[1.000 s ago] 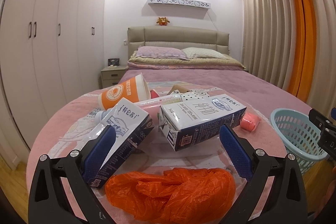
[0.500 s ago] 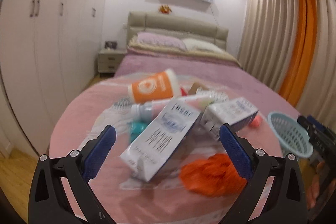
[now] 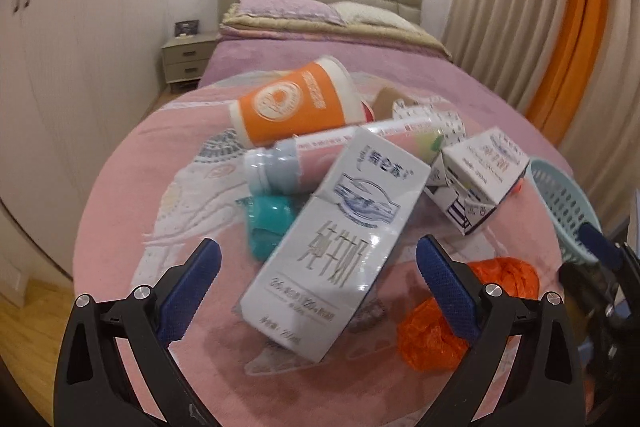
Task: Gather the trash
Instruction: 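Grasp the white milk carton with left tool while right tool grasps orange bag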
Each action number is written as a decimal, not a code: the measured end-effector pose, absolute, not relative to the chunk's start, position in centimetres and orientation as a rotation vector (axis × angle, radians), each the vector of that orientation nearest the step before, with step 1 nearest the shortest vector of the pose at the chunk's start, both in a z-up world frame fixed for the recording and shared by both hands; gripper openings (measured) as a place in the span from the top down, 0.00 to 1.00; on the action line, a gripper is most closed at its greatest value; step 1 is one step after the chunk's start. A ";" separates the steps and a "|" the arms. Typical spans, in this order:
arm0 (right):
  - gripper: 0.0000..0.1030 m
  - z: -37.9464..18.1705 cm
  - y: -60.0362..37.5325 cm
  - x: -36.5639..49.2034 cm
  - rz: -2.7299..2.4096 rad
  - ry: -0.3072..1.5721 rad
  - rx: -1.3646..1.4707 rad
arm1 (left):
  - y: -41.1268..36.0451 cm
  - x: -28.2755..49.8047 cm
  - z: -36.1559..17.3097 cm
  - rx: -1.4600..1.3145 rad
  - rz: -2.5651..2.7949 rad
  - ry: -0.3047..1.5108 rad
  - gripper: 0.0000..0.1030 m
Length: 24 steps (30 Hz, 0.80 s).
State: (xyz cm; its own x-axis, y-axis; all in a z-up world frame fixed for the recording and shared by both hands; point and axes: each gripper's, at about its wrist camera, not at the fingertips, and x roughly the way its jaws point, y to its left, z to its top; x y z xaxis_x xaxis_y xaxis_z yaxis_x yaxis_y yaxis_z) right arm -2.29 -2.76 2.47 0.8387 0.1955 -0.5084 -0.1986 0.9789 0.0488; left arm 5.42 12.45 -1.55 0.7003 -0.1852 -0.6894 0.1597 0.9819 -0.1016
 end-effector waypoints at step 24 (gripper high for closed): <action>0.51 -2.5 -1.7 1.8 0.405 0.780 0.135 | 13.2 3.8 -1.7 -0.145 -0.182 0.771 0.47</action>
